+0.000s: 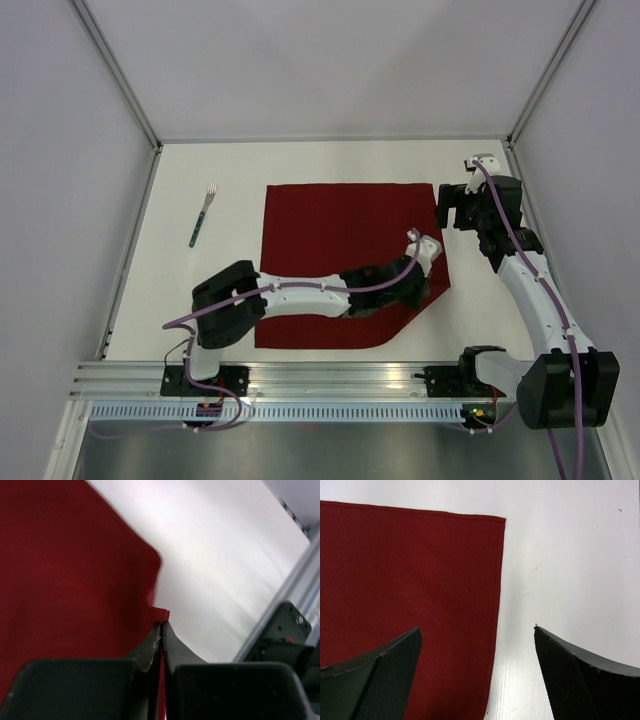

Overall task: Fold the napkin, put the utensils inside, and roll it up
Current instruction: Fold the napkin at the center of the board.

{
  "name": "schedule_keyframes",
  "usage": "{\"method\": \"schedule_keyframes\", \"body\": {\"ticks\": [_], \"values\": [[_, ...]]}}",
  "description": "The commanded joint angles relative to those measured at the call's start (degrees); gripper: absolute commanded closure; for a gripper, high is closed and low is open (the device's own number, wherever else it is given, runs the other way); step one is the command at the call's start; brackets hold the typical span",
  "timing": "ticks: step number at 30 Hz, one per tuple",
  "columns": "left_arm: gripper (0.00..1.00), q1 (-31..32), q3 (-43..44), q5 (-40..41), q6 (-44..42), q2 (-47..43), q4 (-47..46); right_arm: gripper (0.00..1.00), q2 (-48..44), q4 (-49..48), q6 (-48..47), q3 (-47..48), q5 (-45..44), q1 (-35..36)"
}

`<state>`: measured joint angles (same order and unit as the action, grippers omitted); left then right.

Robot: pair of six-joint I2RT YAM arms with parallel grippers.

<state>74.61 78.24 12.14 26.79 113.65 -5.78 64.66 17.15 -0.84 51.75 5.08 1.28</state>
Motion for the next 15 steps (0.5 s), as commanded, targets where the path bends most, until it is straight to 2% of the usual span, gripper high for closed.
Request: {"method": "schedule_keyframes", "body": {"ticks": [1, 8, 15], "values": [[0.98, -6.9, -3.8, -3.7, 7.8, -6.8, 0.0, 0.02, -0.4, -0.2, 0.5, 0.6, -0.8, 0.0], [0.98, -20.8, -9.9, -10.8, 13.3, -11.4, 2.2, 0.02, -1.1, -0.5, 0.7, 0.5, -0.7, 0.0], [0.98, -34.0, -9.3, -17.1, 13.3, -12.1, 4.5, 0.02, -1.2, -0.5, 0.6, 0.4, -0.5, 0.0]]}}
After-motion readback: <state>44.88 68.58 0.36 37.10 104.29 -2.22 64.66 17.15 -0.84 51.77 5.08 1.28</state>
